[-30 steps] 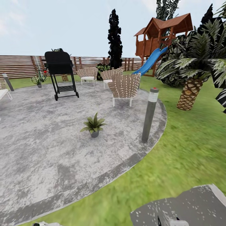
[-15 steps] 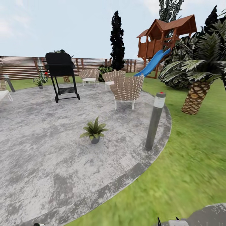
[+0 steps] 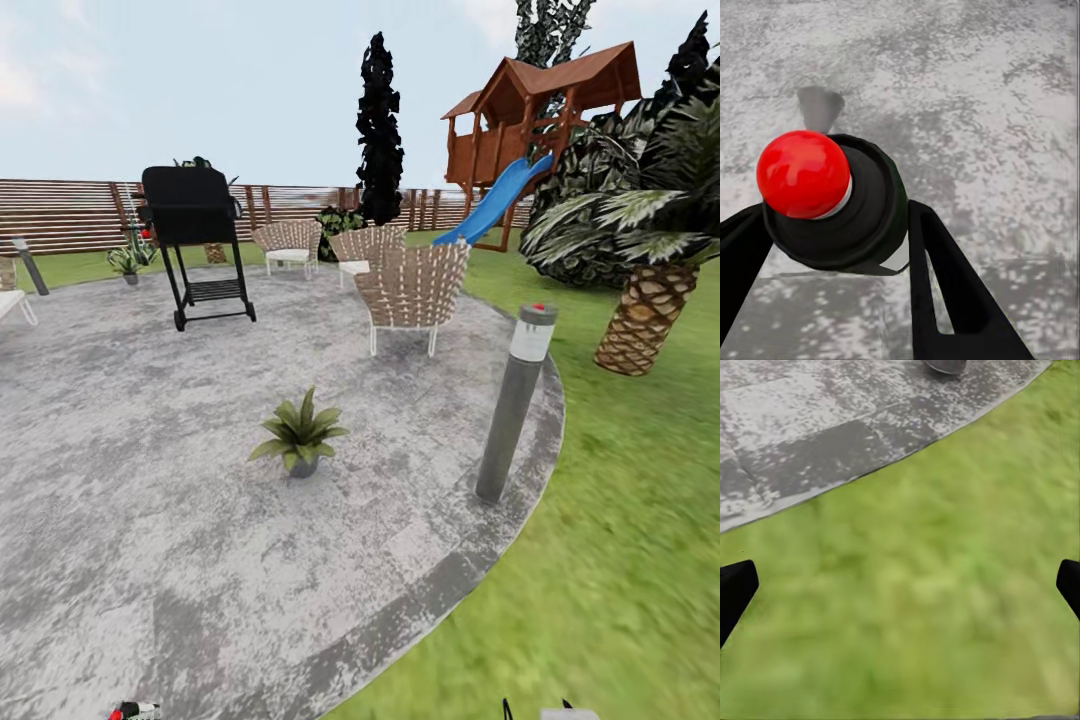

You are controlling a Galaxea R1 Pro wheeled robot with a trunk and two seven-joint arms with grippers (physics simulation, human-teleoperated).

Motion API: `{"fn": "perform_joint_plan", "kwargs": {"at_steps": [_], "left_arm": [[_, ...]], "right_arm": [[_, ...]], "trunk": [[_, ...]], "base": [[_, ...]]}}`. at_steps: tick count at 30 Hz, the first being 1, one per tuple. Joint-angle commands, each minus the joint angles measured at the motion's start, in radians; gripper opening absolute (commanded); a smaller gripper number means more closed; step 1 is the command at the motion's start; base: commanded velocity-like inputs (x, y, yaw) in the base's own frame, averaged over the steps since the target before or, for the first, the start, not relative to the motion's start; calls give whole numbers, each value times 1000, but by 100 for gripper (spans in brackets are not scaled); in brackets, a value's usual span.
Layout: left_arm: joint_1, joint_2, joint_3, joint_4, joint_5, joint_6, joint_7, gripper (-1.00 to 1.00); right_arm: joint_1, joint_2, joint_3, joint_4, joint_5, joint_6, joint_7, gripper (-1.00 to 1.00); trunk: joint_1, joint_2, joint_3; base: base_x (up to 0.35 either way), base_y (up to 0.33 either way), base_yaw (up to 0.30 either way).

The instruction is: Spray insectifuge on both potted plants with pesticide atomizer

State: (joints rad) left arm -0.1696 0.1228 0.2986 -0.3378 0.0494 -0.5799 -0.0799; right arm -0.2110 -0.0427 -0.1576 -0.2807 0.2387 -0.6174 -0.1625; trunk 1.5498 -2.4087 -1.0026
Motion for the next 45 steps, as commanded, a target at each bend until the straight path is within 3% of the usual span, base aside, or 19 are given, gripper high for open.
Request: {"fn": "perform_joint_plan", "kwargs": {"at_steps": [1, 9, 13, 16, 19, 21, 24, 27, 30, 32, 35, 36, 37, 39, 41, 45], "left_arm": [[-1, 1, 6, -2, 8, -3, -9, -100], [-1, 10, -5, -3, -7, -4, -15, -100], [-1, 11, -19, -5, -44, -2, -51, -100], [-2, 13, -23, -5, -62, 0, -76, -100], [-6, 14, -36, -5, -91, 4, -104, -100], [-11, 15, -47, -6, -141, 8, -133, -100], [-14, 27, -52, -6, -249, 24, -183, -100], [-19, 50, -52, -11, -361, 71, -262, -100], [-59, 62, -53, -35, -461, 133, -409, -100], [-104, 65, -53, -66, -540, 185, -552, -100], [-163, 65, -53, -96, -639, 267, -696, -100], [-173, 65, -53, -100, -656, 281, -719, -100], [-205, 65, -53, -109, -709, 318, -783, -100], [-250, 64, -53, -114, -768, 347, -862, -100], [-300, 63, -53, -117, -819, 361, -946, -100], [-350, 53, -53, -118, -880, 367, -1029, -100]], "right_arm": [[-1, 1, -4, 1, 11, -2, -5, 100], [-1, 4, -5, -9, 10, 0, -2, 100], [-1, 3, -2, -27, 15, 1, 4, 100], [-1, 0, 29, -56, 30, 1, 40, 100], [-1, -3, 62, -70, 71, 1, 95, 100], [-2, -3, 69, -99, 112, 1, 117, 100], [-2, -3, 74, -160, 191, 6, 144, 100], [-2, -3, 74, -200, 272, 32, 238, 100], [-13, -3, 75, -220, 314, 100, 386, 100], [-38, -3, 75, -244, 326, 145, 503, 100], [-69, 0, 76, -283, 339, 182, 619, 100], [-76, 3, 76, -297, 347, 194, 654, 100], [-82, 7, 77, -311, 358, 207, 685, 100], [-88, 24, 77, -343, 390, 232, 728, 100], [-91, 59, 78, -387, 442, 261, 751, 100], [-95, 109, 78, -430, 506, 296, 764, 100]], "trunk": [[0, 0, -1], [0, 0, -1], [0, 0, -1], [0, 0, -1], [0, 0, -1], [0, 0, -1], [0, 0, -1], [0, 0, -1], [0, 0, -1], [0, 0, -1], [0, 0, -1], [0, 0, -1], [0, 0, -1], [0, 0, -1], [0, 0, -1], [0, 0, -1]], "base": [[339, 0, 0], [339, 0, 0], [339, 0, 0], [339, 0, 0], [339, 0, 0], [339, 0, 0], [339, 0, 0], [336, 0, 0], [177, 0, 0], [51, 0, 0], [15, 0, 0], [6, 0, 0], [4, 0, 0], [2, 0, 0], [0, 0, 0], [0, 0, 0]]}}
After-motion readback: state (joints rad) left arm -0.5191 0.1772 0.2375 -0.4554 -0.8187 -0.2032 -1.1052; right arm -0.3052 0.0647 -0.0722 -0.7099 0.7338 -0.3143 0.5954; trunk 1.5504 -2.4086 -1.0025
